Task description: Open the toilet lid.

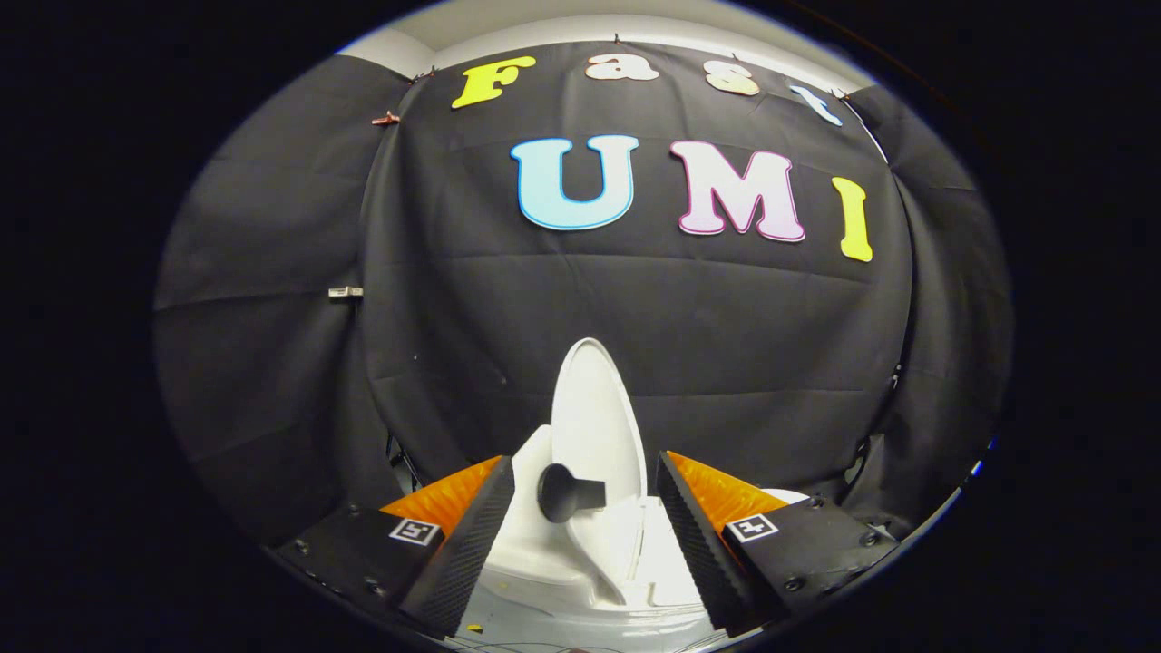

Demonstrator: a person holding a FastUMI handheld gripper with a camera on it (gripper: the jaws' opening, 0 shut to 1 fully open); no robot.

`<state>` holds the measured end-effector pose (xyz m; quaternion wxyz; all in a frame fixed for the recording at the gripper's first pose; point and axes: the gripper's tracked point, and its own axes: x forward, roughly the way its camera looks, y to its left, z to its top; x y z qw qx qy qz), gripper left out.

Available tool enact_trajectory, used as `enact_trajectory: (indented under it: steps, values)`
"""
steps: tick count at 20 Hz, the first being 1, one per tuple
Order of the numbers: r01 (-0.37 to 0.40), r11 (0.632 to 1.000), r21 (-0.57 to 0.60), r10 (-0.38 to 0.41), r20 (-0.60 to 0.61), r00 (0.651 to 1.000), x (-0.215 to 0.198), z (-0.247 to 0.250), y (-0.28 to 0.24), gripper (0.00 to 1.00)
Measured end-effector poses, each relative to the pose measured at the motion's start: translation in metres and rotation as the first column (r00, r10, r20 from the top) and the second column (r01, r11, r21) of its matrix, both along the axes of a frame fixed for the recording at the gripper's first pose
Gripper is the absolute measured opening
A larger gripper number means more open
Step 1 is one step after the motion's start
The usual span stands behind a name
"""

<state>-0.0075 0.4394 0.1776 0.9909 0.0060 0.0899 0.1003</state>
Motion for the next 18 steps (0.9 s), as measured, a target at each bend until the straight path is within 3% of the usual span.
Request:
enact_trajectory:
  steps: [6,14,18]
  values:
    - [0.040,0.999,0.023,-0.041,0.041,0.998,0.006,0.023,-0.072,0.98]
    - [0.184,0.982,0.032,-0.187,0.098,0.978,0.017,0.041,-0.227,0.99]
    - [0.220,0.973,0.067,-0.226,0.103,0.969,0.014,0.047,-0.289,0.98]
